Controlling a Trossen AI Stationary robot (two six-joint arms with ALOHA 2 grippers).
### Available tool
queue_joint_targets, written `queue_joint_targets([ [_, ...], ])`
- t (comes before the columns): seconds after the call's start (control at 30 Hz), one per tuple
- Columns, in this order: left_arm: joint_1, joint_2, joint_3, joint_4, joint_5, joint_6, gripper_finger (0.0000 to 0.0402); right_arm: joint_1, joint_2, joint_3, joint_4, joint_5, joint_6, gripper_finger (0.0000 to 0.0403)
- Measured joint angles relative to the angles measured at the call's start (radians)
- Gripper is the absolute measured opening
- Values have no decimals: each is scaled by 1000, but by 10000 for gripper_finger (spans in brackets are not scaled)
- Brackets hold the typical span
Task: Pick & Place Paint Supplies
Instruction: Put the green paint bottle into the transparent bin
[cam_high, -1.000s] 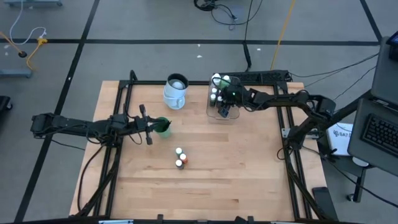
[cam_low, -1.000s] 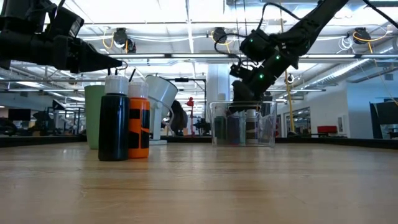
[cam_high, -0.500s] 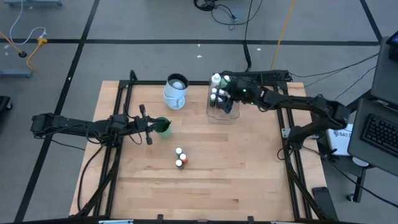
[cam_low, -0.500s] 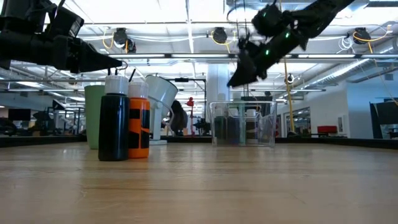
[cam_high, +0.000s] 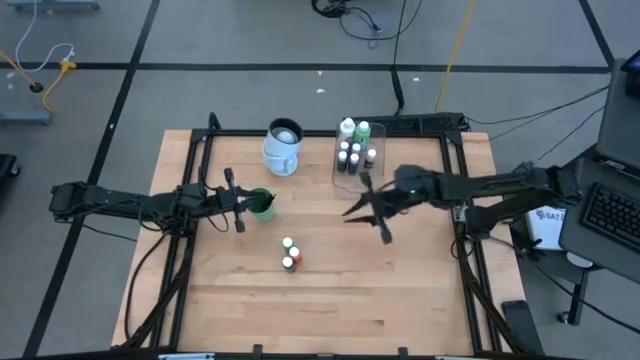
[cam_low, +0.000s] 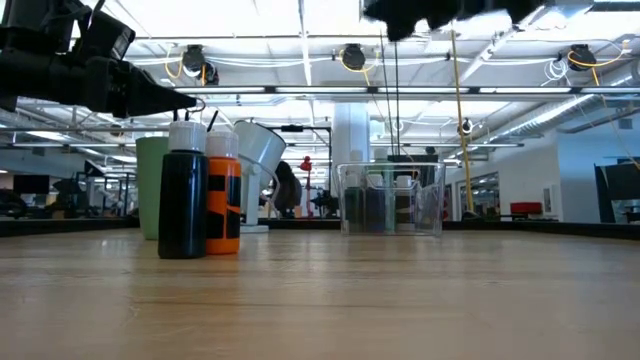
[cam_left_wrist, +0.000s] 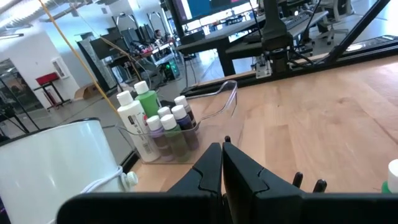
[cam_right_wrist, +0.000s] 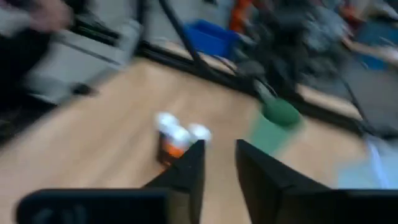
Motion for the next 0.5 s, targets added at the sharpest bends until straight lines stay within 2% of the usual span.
queue_joint_targets([
  [0.07,0,0,0,0,0,1,19,11,-46,0,17,-9,-3,45],
  [0.17,0,0,0,-1,0,1,19,-1,-147,-24,22,67,-6,8],
  [0.3,0,0,0,-1,0,7,19,-44,-313,-110,18,140,32,13],
  [0.5,0,0,0,1,0,9,19,-87,-573,-310,0,147,105,7],
])
